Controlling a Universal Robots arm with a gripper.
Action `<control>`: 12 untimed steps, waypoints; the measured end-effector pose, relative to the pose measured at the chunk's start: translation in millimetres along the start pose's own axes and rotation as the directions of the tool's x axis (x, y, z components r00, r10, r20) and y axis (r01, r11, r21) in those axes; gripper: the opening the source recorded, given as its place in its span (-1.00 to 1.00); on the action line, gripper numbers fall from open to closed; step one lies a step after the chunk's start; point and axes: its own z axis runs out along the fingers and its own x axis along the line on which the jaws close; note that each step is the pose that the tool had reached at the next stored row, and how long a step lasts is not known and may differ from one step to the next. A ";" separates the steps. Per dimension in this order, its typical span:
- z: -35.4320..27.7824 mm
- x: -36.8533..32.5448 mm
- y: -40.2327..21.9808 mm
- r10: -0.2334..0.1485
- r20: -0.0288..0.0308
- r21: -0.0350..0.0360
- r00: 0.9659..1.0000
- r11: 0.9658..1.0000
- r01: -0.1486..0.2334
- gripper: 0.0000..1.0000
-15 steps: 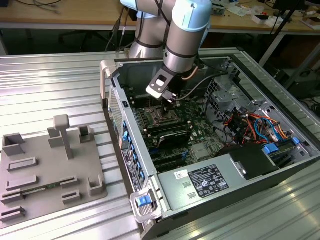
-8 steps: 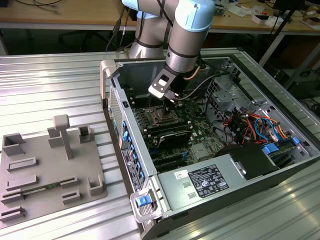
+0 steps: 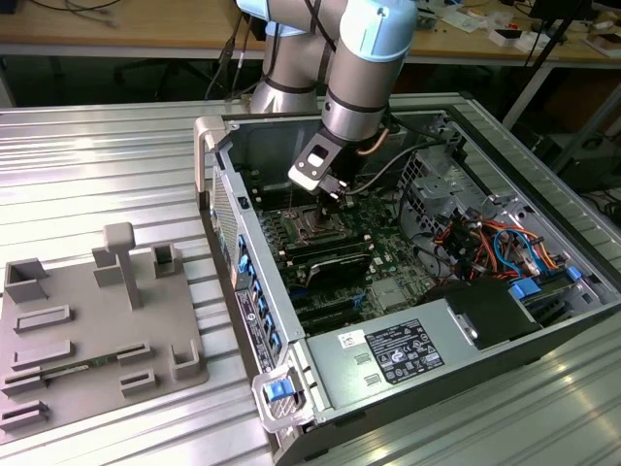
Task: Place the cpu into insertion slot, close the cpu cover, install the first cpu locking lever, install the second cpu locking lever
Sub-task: 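Install the first cpu locking lever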
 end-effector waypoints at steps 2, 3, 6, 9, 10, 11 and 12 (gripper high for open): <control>-0.1 0.0 0.1 0.000 0.000 0.000 1.000 1.000 0.000 -0.79; -1.4 0.0 0.1 0.000 0.000 0.000 1.000 1.000 0.000 -0.79; -10.3 -0.1 0.3 0.000 0.000 0.000 1.000 1.000 0.000 -0.79; -18.2 -0.2 0.5 0.000 0.000 0.000 1.000 1.000 0.000 -0.79; -20.8 -0.3 0.6 0.000 0.000 0.000 1.000 1.000 0.000 -0.79; -22.7 -0.3 0.7 0.000 0.000 0.000 1.000 1.000 0.000 -0.79; -23.9 -0.3 0.7 -0.003 0.000 0.000 1.000 1.000 0.003 -0.79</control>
